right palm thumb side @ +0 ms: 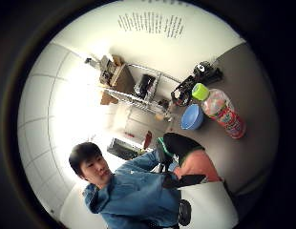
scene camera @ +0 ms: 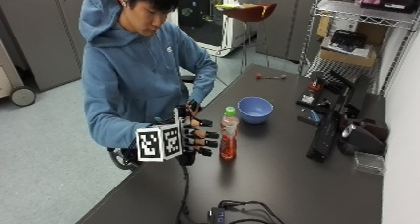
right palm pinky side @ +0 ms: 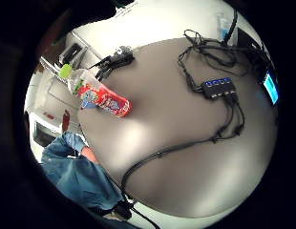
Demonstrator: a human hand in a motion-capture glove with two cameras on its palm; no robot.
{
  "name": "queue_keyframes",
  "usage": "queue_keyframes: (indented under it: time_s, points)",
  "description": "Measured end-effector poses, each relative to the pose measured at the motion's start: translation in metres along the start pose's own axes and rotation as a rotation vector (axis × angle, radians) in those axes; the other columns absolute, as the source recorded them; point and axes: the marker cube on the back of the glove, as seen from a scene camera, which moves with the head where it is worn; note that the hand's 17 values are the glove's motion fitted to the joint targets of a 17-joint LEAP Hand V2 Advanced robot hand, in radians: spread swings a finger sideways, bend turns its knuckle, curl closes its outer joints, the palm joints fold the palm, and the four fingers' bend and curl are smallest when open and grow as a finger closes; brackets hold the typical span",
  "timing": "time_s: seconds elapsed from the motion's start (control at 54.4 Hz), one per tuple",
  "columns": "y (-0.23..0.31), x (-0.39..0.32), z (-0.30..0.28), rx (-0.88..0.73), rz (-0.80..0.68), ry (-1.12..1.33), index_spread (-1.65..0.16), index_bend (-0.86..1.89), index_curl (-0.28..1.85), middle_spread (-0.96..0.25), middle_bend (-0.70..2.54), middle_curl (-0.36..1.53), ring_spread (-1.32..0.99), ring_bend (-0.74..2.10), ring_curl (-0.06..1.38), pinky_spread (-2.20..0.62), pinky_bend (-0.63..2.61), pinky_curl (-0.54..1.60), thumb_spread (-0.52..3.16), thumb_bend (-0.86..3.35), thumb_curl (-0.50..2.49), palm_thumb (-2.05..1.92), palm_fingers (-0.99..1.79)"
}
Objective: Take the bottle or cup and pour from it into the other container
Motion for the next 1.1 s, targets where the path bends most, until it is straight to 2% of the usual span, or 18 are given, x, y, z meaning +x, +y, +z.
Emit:
queue_keyframes:
  time_s: [0.386, 0.791, 0.975, 1.104]
  points:
    - [-0.012, 0.039, 0.044, -0.006, 0.054, -0.069, -0.33, 0.11, 0.16, 0.09, 0.21, 0.34, 0.12, 0.48, 0.3, 0.26, 0.53, 0.36, 0.93, -0.03, 0.36, 0.55, 0.12]
    - [-0.03, 0.043, 0.113, -0.063, 0.05, -0.231, -0.32, 0.11, 0.16, 0.1, 0.21, 0.34, 0.12, 0.5, 0.3, 0.26, 0.56, 0.36, 0.91, -0.03, 0.36, 0.56, 0.1]
    - [-0.036, 0.041, 0.136, -0.031, 0.039, -0.314, -0.31, 0.1, 0.16, 0.12, 0.19, 0.33, 0.15, 0.55, 0.31, 0.26, 0.57, 0.36, 0.87, -0.02, 0.37, 0.62, 0.13]
    - [-0.04, 0.039, 0.154, 0.018, 0.024, -0.346, -0.29, 0.09, 0.14, 0.14, 0.23, 0.34, 0.15, 0.6, 0.32, 0.25, 0.6, 0.36, 0.83, -0.02, 0.38, 0.69, 0.26]
